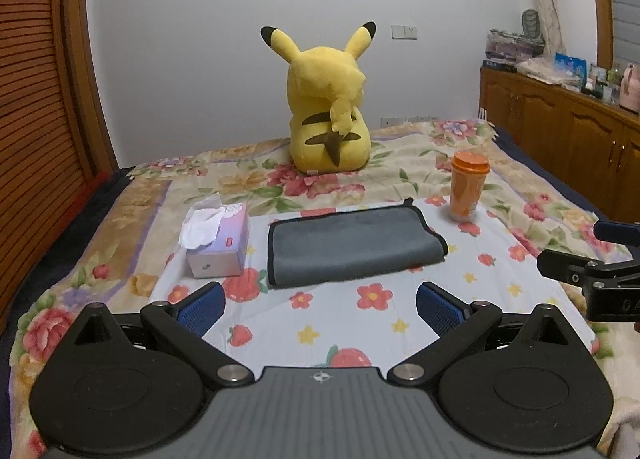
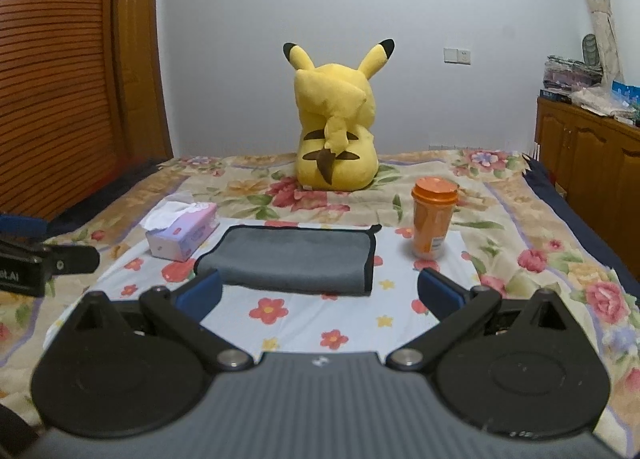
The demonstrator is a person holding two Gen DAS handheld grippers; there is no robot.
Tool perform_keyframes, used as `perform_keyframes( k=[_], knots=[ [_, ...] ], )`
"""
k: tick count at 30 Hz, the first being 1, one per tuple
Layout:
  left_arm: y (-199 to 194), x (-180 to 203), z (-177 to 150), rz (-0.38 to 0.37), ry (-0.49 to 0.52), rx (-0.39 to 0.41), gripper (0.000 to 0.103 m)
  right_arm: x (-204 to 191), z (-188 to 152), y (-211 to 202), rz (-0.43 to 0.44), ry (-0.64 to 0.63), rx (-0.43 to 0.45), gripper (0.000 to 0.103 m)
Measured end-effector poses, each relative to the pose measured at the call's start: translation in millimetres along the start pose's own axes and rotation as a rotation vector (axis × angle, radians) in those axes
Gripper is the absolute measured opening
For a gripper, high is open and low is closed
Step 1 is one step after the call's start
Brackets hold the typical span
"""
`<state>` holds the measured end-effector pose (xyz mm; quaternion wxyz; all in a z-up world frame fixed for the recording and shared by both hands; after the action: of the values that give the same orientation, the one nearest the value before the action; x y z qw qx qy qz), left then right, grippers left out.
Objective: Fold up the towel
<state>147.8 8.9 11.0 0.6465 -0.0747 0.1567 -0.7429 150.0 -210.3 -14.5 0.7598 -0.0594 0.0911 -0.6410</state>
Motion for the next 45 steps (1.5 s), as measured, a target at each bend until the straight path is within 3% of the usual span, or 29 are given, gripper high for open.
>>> perform_keyframes(
  k=[28,45],
  knots=[
    [-22.0,30.1,-65.8,-0.022,-0.043,-0.089,0.103,14.7,-55.5,-37.5,-0.023,0.03,-0.021,0.103],
    [-32.3,33.6,-87.1,-0.01,-0.028,-0.094,0.103,22.7,-84.9,-45.0,-0.038,0.034,-0.043,0.103]
  ],
)
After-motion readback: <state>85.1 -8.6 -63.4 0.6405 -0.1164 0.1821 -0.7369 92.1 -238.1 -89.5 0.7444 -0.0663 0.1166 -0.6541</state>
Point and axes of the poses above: each gripper's, at about its wrist camera, not at the fingertips, and y roughly the way its jaws point, x to its right, z to its top, the point moved 5 cm from there along y, roughly the way its jaws point, and after that the axes turned 13 degrees about x, right-handed, at the moved point
